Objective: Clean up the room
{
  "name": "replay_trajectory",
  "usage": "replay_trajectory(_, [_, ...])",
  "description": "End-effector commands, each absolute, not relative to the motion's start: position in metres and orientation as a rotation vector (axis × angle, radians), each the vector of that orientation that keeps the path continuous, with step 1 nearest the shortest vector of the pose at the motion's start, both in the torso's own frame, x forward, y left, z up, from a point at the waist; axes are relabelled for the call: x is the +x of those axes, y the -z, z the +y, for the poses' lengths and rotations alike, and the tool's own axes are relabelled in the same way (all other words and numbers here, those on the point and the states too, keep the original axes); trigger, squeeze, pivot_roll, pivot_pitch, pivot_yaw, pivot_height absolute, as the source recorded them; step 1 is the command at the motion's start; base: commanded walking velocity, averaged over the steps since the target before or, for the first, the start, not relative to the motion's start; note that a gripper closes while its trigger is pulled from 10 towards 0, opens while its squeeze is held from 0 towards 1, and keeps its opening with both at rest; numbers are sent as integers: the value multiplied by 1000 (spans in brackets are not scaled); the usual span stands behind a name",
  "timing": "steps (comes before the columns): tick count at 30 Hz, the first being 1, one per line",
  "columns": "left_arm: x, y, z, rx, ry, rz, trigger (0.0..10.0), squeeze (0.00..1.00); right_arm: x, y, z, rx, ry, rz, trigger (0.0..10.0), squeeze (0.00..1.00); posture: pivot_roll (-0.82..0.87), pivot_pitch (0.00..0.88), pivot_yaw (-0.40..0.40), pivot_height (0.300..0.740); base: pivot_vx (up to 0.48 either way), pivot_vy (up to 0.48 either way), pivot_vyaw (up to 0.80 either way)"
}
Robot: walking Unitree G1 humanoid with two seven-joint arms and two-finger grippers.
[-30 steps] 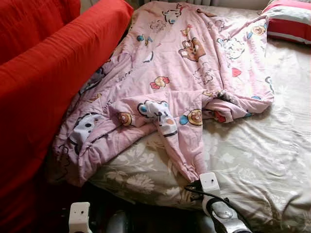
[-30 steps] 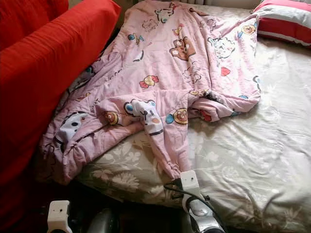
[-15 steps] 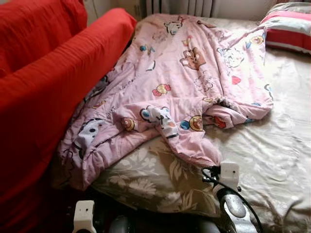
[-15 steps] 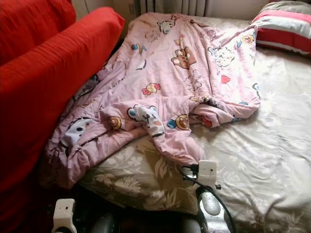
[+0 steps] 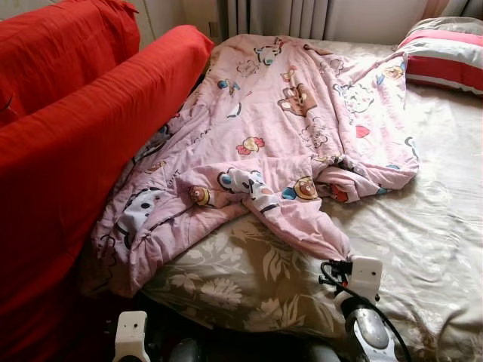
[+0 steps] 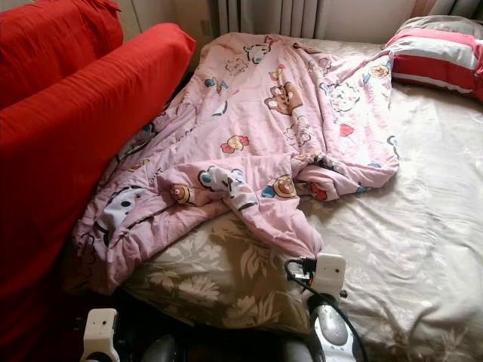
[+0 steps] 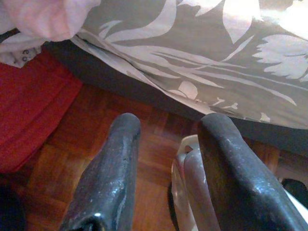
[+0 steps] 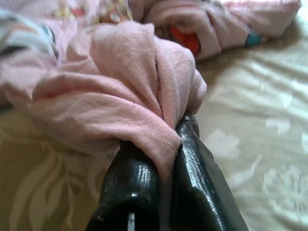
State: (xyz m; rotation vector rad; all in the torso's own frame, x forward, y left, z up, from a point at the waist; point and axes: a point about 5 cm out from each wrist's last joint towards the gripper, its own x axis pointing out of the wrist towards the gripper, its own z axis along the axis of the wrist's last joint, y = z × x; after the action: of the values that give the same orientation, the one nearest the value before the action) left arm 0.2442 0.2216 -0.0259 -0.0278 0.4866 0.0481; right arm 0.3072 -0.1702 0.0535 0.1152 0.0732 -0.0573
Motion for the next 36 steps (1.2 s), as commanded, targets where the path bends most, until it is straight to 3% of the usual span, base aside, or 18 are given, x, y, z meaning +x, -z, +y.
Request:
replay_trajectory(1, [235, 33, 225, -11, -57, 528, 10000, 0, 306, -54, -171, 129, 66, 74, 10000, 0, 5, 197, 30, 655, 0, 0, 0])
replay_trajectory(13, [225, 42, 226, -10, -80, 584, 10000, 0, 308, -59, -167, 126, 44, 50, 10000, 0, 8, 201, 25, 740, 0, 0, 0])
replay_trajectory(36, [205, 56, 231, -10, -101, 675, 10000, 0, 311, -64, -162, 117, 14, 38, 10000, 0, 8, 201, 23, 740, 0, 0, 0])
